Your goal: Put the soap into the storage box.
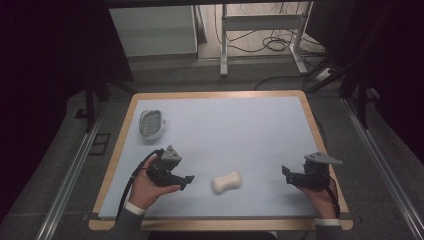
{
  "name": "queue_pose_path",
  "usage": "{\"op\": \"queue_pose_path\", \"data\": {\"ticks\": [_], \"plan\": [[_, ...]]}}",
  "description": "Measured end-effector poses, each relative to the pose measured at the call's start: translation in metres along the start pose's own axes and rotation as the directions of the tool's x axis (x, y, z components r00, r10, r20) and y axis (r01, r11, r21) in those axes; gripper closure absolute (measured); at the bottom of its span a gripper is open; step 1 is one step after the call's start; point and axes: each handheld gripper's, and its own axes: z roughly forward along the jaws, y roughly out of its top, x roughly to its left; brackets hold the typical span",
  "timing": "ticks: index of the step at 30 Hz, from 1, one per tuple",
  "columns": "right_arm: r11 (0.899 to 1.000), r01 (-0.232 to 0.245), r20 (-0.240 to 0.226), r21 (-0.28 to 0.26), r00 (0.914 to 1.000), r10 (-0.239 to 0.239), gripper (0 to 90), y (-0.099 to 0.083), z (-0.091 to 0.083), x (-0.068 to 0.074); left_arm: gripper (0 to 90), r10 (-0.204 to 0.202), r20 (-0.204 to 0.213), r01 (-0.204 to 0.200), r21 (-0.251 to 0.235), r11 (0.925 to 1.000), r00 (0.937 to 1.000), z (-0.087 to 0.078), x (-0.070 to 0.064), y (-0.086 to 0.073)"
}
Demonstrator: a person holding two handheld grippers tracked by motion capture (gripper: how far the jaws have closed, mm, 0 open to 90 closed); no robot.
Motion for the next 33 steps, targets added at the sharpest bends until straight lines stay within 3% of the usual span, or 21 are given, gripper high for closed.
{"op": "queue_pose_path", "data": {"ticks": [21,33], "plan": [[1.0,0.017,-0.003,0.004,0.9999,-0.017,4.8,0.0,0.001,0.002,24.5,0.067,0.06,-0.07,0.052,0.9962,0.996,0.028,-0.021,0.022],[1.0,0.013,-0.001,0.002,0.9999,-0.013,4.9,0.0,0.0,0.001,24.4,0.098,0.094,-0.106,0.079,0.9912,0.9908,0.042,-0.04,0.039]]}}
